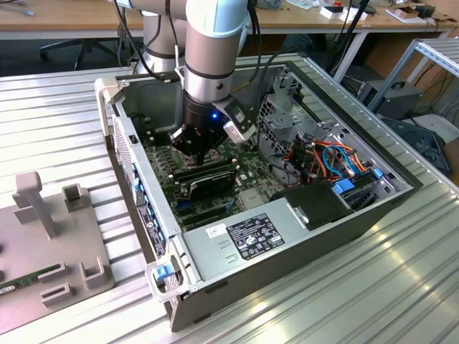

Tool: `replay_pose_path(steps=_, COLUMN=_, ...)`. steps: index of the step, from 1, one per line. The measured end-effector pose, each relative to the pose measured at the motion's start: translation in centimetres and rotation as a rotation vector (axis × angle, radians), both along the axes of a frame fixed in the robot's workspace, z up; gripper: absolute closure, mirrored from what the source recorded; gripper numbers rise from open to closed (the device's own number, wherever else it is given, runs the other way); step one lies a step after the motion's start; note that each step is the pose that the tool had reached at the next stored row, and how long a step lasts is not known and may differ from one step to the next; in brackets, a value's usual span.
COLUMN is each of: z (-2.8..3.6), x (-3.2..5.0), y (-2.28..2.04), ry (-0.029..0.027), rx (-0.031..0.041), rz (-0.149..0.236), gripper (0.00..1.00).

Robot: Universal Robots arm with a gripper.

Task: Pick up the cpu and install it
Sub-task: 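Install the second cpu locking lever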

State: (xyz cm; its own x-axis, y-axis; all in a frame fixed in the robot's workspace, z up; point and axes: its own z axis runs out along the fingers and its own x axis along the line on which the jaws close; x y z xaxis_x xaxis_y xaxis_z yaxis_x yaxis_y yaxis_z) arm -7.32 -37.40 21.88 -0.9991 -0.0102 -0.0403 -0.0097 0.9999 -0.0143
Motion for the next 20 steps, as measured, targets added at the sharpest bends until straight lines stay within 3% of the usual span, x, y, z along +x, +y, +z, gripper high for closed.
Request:
replay_pose_path(steps=11, z=-0.11, x=-0.93, y=0.01, ry=0.0001, rx=0.0, rz=0.0, gripper=0.89)
replay_pose_path(steps=20, z=-0.33, x=-1.05, y=0.02, ry=-0.0016, rx=0.0001, rz=0.0, gripper=0.89)
